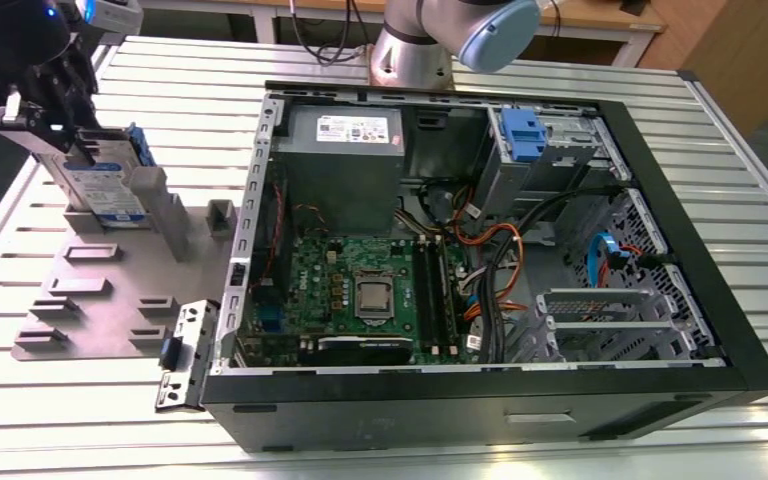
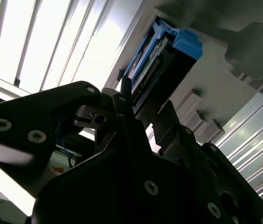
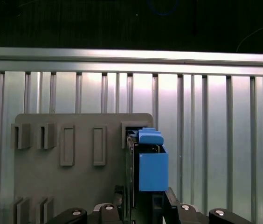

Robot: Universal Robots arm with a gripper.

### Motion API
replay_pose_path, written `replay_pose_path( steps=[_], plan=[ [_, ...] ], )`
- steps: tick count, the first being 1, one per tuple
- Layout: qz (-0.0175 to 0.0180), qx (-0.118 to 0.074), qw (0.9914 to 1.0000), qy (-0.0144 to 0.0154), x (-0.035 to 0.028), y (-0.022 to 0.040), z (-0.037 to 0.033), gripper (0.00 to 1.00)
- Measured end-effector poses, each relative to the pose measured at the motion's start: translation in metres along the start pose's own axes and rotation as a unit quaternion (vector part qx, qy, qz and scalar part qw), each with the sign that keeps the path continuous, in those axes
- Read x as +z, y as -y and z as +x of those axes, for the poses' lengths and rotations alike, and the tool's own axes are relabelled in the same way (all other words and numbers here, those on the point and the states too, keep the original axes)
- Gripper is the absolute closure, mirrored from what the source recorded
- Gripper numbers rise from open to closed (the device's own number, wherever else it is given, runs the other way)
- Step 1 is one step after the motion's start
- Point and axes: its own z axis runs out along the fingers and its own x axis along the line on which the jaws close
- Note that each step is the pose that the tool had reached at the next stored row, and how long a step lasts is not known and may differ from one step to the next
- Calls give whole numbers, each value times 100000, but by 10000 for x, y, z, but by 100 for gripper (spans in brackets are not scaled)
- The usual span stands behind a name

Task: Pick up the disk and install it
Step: 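Pick up the disk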

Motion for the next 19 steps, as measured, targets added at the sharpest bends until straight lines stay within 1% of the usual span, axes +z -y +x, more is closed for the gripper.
replay_pose_path(
  steps=[1, 3, 4, 13, 19],
  plan=[
    [3, -1, 100000, 1, 0, 0, 0, 56],
    [1, 1, 100000, -2, 1, 0, 0, 56],
    [2, 1, 100000, 1, 1, 0, 0, 64],
    [5, 1, 100000, -16, 8, 0, 0, 64],
    [1, 3, 100000, -279, 8, 0, 0, 64]
  ],
)
